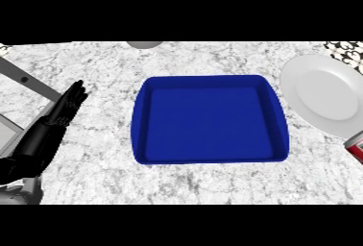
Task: Pick the can from the tray and place it in the plate
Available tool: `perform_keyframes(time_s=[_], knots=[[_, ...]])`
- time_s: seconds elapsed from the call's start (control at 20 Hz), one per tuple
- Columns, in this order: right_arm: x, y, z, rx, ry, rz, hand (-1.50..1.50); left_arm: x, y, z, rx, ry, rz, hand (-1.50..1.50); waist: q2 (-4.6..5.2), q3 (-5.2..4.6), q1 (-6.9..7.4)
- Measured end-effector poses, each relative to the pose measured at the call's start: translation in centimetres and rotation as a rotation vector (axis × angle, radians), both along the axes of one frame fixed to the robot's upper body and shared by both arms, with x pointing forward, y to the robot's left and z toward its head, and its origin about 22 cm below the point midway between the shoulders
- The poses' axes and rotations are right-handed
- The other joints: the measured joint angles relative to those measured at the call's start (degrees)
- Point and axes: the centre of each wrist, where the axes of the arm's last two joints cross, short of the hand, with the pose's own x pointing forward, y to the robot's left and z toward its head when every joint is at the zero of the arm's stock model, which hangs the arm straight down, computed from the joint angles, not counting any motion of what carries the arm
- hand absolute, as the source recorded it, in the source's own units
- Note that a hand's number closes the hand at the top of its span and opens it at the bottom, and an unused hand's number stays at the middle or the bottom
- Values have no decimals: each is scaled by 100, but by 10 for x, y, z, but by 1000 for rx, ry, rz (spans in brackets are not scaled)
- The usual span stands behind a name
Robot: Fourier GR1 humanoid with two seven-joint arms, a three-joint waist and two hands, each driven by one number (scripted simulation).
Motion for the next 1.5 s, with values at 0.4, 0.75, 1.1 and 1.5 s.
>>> perform_keyframes(time_s=[0.4, 0.75, 1.1, 1.5], knots=[[27, -54, -44, 120, -41, -81, 150, 17, -18, 6, 1, -18, -61, 0, 48, -20, 347], [82, -74, -67, 87, -69, -146, 150, 21, -25, 9, 3, -11, -81, 0, 65, -22, 459], [120, -87, -105, 37, 110, -260, -150, 27, -26, 12, 4, -23, -93, 0, 92, -20, 552], [149, -91, -138, 83, 144, -236, -150, 26, -24, 11, 4, -27, -96, 0, 101, -13, 573]])
